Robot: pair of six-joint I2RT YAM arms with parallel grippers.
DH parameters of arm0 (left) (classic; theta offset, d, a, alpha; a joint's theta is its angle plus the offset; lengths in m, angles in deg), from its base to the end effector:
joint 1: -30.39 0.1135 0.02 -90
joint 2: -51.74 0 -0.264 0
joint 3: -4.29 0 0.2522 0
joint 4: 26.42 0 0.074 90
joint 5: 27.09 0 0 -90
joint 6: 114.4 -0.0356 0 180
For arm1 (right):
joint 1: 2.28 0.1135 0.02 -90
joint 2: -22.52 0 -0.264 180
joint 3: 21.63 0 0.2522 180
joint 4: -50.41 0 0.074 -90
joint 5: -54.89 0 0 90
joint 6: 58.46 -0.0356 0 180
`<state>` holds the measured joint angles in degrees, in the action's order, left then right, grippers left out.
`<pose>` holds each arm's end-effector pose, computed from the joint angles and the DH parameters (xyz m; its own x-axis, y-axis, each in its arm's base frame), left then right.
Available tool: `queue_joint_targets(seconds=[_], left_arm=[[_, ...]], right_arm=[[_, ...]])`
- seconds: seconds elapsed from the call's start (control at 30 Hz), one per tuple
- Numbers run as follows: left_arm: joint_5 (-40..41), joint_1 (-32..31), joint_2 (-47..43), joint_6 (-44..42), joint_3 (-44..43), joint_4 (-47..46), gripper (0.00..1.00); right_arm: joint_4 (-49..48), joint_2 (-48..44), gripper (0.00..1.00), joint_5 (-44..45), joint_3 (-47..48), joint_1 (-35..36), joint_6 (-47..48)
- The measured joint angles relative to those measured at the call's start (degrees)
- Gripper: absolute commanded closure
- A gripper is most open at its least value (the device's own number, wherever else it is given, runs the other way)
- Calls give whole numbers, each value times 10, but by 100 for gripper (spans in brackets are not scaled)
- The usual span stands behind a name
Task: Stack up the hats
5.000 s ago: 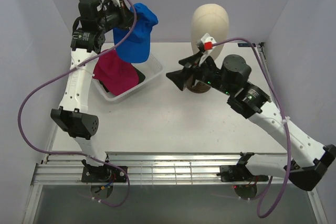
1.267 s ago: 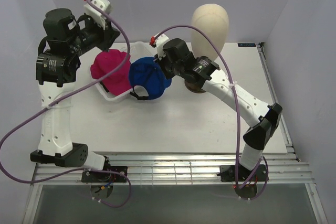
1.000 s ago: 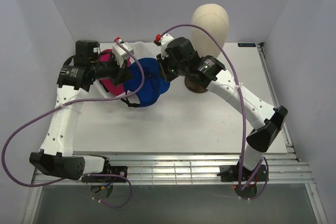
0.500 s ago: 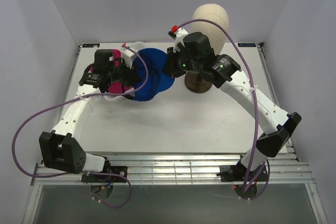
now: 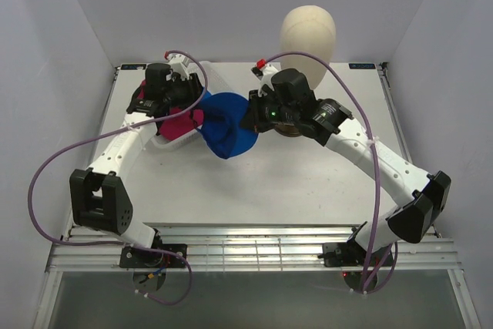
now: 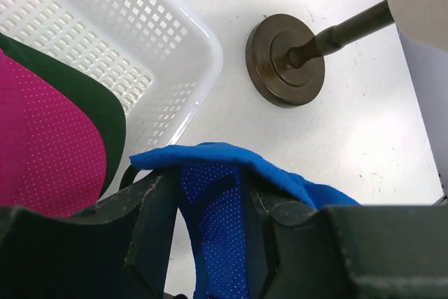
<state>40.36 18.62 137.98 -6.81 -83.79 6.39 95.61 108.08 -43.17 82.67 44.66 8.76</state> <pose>0.3363 -0.0840 0.3300 -0.6344 -0.1529 -0.7577 0.3342 0.8296 -0.4472 0.2259 0.2490 0.4091 -0.5938 -0.0739 -0.8012 -0.6282 0.6648 0.4042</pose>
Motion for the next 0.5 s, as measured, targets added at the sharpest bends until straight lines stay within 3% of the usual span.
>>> queue_joint_targets(seconds=[0.3,0.43,0.5], left_arm=[[1,-1,-22,6,9,15,51],[4,-1,-74,-13,26,45,58],[5,-1,-97,-35,26,56,70]], right_arm=[[-69,-27,92,96,-23,1,-39],[-93,-22,92,155,-10,1,-39],[-97,-13,92,172,4,1,-38]])
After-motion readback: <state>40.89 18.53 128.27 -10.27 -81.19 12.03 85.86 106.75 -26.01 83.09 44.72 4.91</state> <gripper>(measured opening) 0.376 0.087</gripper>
